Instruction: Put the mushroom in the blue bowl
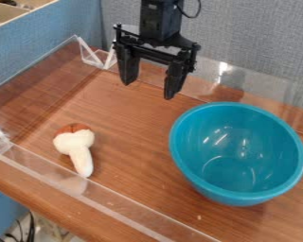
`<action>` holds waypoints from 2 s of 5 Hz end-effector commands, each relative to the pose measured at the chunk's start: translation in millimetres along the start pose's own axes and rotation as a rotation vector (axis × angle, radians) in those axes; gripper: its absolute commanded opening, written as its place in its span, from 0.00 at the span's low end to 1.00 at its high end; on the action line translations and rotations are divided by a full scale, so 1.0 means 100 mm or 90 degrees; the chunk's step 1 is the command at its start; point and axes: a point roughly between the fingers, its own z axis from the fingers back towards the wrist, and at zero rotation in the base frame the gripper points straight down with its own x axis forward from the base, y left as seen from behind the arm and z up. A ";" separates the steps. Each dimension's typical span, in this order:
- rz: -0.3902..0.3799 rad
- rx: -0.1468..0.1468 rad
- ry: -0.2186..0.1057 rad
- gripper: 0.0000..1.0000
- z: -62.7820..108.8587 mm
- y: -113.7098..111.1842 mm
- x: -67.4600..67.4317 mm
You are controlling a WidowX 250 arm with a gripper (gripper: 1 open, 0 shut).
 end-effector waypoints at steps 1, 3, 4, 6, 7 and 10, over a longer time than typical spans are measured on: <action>0.023 -0.003 0.004 1.00 -0.07 0.14 -0.09; 0.083 -0.006 0.020 1.00 -0.45 0.61 -0.39; 0.105 -0.004 0.017 1.00 -0.58 0.81 -0.47; 0.124 0.000 0.012 1.00 -0.77 0.90 -0.51; 0.130 -0.001 0.011 1.00 -0.82 0.92 -0.53; 0.138 -0.008 0.016 1.00 -0.96 0.94 -0.53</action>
